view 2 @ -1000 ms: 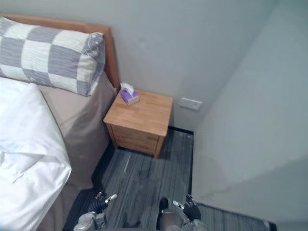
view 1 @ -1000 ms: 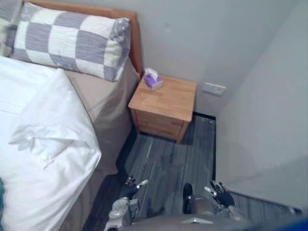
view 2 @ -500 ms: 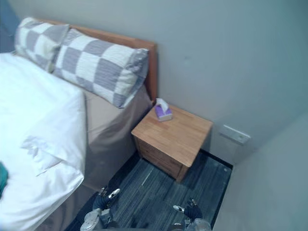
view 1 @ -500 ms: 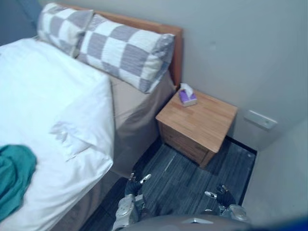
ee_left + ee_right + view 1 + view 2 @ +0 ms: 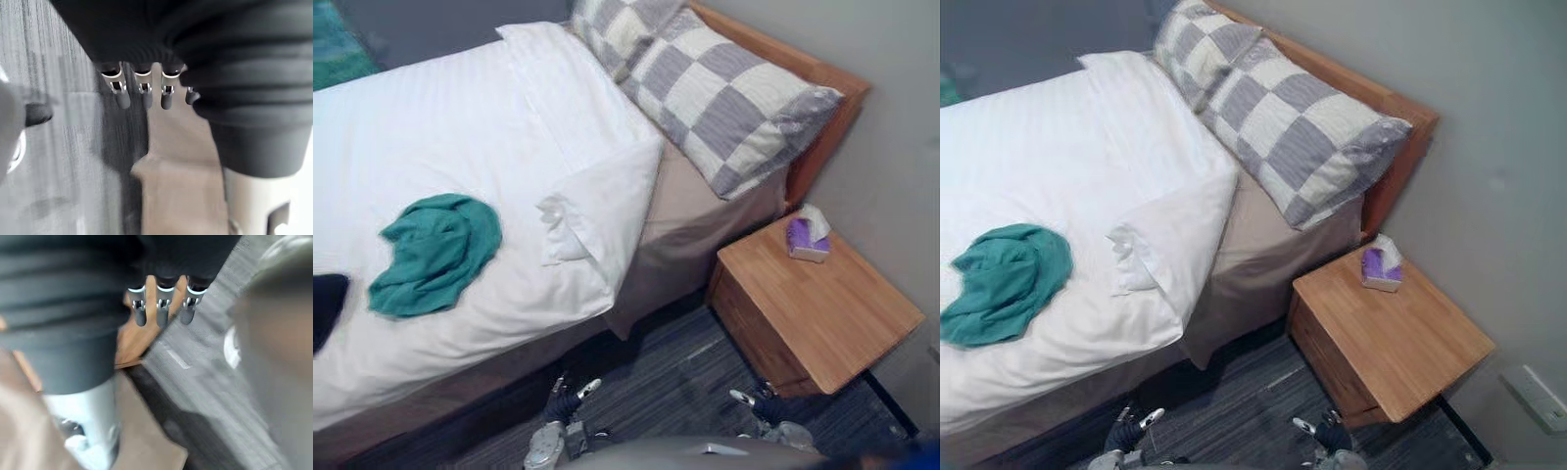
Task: Tidy the bed and pick cloth on bed and put in laundry
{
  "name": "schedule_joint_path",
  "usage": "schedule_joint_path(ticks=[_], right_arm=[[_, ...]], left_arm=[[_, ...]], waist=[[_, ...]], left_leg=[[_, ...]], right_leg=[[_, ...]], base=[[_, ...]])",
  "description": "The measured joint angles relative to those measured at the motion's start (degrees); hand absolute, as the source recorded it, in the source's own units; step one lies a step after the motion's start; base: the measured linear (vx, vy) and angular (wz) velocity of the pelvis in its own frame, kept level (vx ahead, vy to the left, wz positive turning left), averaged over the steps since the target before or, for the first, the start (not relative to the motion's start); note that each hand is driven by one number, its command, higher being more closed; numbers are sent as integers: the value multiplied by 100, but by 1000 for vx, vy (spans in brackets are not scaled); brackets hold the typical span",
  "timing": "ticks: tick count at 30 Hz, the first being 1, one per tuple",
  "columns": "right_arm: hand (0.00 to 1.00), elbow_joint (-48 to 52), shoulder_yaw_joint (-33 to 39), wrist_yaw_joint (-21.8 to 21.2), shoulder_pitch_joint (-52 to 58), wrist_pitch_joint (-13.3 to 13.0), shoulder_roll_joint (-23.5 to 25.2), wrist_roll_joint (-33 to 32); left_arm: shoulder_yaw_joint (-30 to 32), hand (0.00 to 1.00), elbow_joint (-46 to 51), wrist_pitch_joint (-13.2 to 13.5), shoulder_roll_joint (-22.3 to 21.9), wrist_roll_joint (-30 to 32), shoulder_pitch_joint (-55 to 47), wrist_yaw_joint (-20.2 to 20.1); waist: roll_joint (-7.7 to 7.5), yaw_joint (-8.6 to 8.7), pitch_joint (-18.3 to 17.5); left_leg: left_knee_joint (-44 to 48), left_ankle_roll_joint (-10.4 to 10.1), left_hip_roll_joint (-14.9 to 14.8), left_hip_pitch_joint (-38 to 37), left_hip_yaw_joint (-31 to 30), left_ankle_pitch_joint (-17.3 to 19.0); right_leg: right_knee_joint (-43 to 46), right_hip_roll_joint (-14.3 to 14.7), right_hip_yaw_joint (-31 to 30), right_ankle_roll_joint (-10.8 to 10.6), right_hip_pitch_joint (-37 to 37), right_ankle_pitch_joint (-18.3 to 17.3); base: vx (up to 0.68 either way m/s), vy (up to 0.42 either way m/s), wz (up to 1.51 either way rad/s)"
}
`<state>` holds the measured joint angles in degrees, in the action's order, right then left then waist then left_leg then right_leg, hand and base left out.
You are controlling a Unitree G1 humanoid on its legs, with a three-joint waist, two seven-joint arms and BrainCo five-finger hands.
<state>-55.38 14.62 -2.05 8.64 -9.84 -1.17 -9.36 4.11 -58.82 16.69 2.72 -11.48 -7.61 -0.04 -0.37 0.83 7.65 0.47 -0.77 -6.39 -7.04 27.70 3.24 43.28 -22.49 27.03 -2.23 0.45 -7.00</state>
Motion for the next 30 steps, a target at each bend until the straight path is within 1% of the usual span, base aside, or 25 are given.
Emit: schedule_joint_path(ticks=[1,2,3,4,5,6,8,9,10,12,13,14,15,16,17,18,19,20,21,23,24,26,28,29,30], right_arm=[[0,-75,6,-11,0,-2,13,-8],[0,-69,-78,-14,-30,-36,84,-6],[0,-69,-187,-29,-80,-98,167,-18],[0,-71,-180,-35,-107,-119,181,-34],[0,-78,-251,-42,-103,-146,172,-61],[0,-113,-354,-41,-86,-178,183,-93],[0,-208,-475,-59,-89,-192,104,-216],[0,-207,-544,-53,-120,-214,10,-290],[0,-319,-1080,19,-145,-85,-32,-720],[0,-314,-1086,19,-157,-82,-38,-723],[0,-322,-1048,21,-142,-62,-87,-736],[0,-338,-1014,260,-111,-200,-98,-1428],[0,-297,-857,625,-39,-459,0,-2066],[0,-284,-775,786,-1,-586,43,-2254],[0,120,-467,1006,152,-608,29,-2504],[0,518,-211,1050,274,-565,-7,-2550],[0,1484,172,1498,456,-555,-240,-2223],[0,2571,425,2045,616,-563,-648,-1537],[0,3031,533,2180,666,-573,-864,-1292],[0,4561,849,2364,710,-644,-1464,-550],[0,5336,846,2353,669,-631,-1638,-180],[0,6189,611,2231,495,-520,-1733,414],[0,6582,23,1979,219,-294,-1727,861],[0,6601,-142,1897,143,-235,-1727,950],[0,6585,-463,1733,-64,-73,-1732,1137]], left_arm=[[40,0,-92,-14,96,88,87,17],[180,0,-106,-25,110,92,137,53],[258,0,-92,-25,78,107,152,46],[288,0,-93,-30,72,126,150,47],[299,0,-91,-38,72,196,150,41],[357,0,-87,-41,79,311,149,39],[405,0,-90,-88,-40,420,151,36],[399,0,-94,-110,-104,457,185,28],[266,0,-97,-107,-10,543,126,-139],[260,0,-98,-109,-26,542,114,-143],[283,0,-103,-111,-33,546,162,-154],[286,0,-110,-151,-20,545,128,-169],[327,0,-106,-183,-39,528,114,-186],[325,0,-107,-204,-35,534,113,-207],[381,0,-93,-250,30,539,26,-226],[395,0,-78,-250,19,539,-9,-236],[389,0,-73,-262,-5,517,-73,-248],[374,0,-43,-273,1,511,-115,-263],[372,0,10,-273,3,511,-154,-268],[386,0,394,-215,38,509,-443,-341],[382,0,465,-152,111,509,-552,-381],[379,0,560,-119,183,513,-626,-383],[364,0,584,-97,233,524,-696,-383],[353,0,584,-100,247,526,-695,-383],[295,0,585,-109,291,527,-687,-380]], waist=[[-94,5,-16],[-167,-54,33],[-188,-90,45],[-191,-88,45],[-211,-78,45],[-267,-81,19],[-175,-120,-115],[-63,-124,-38],[-153,-146,-190],[-125,-104,-211],[-110,-27,-222],[-90,-88,-216],[-75,-130,-245],[-73,-130,-258],[-97,-102,-281],[-109,-72,-276],[-47,22,-291],[-7,53,-312],[-3,57,-315],[-55,58,-347],[-103,64,-404],[-148,57,-476],[-201,38,-516],[-198,29,-520],[-209,18,-536]], left_leg=[[4,11,47,8,-216,25],[-30,41,44,64,-478,-18],[-114,40,39,92,-646,-83],[-183,22,45,71,-710,-126],[-310,-14,90,10,-835,-179],[-417,-47,196,-29,-910,-218],[-645,-121,218,-5,-957,-318],[-644,-197,166,23,-944,-389],[-642,-465,23,-191,-701,-570],[-644,-464,9,-193,-633,-571],[-646,-433,-107,-192,-450,-530],[-648,-427,-169,-204,-269,-505],[-649,-430,-211,-207,-117,-504],[-649,-437,-232,-204,-65,-499],[-649,-486,-266,-185,8,-463],[-649,-467,-289,-165,23,-446],[-649,-458,-287,-149,36,-437],[-649,-446,-259,-149,39,-432],[-649,-439,-249,-152,38,-429],[-649,-433,-255,-141,27,-427],[-648,-434,-271,-105,9,-430],[-648,-443,-286,-82,-9,-436],[-647,-428,-275,-42,-71,-477],[-647,-424,-263,-16,-118,-479],[-645,-414,-227,13,-173,-490]], right_leg=[[164,102,-444,-251,-162,-299],[-108,335,-619,-219,-370,-572],[-558,602,-771,-162,-542,-600],[-855,749,-887,-144,-607,-575],[-1654,1079,-1182,-128,-608,-259],[-2142,1211,-1408,48,-600,-41],[-2675,1367,-1746,83,-435,-205],[-2922,1454,-1742,77,-363,-133],[-3589,1663,-1468,127,373,-62],[-3633,1680,-1470,131,396,-41],[-3764,1798,-1531,170,397,26],[-3855,1873,-1681,197,385,102],[-3920,1931,-1819,171,335,149],[-3938,1950,-1851,172,315,175],[-3931,1976,-1913,170,238,194],[-3925,1981,-1950,162,202,198],[-3942,1980,-1998,149,198,207],[-3964,1955,-2002,123,201,222],[-3977,1944,-2000,122,203,221],[-3988,1943,-1993,113,201,221],[-4016,1959,-1980,90,187,238],[-4029,1978,-1970,92,181,239],[-4030,1977,-1969,107,171,248],[-4030,1969,-1958,113,157,252],[-4016,1936,-1899,139,155,268]], base=[[41,-30,148],[21,-21,151],[22,3,116],[36,9,95],[58,-32,71],[109,-72,56],[146,-70,10],[443,-190,45],[383,-183,46],[72,-81,22],[-202,-11,-28],[-211,-5,-56],[-130,-13,-62],[-90,-16,-55],[-79,-31,-31],[-63,-25,-27],[-29,1,-13],[-3,16,-6],[0,0,0],[15,5,6],[43,-25,6],[51,-28,5],[81,-22,5],[101,2,16],[80,21,20]])
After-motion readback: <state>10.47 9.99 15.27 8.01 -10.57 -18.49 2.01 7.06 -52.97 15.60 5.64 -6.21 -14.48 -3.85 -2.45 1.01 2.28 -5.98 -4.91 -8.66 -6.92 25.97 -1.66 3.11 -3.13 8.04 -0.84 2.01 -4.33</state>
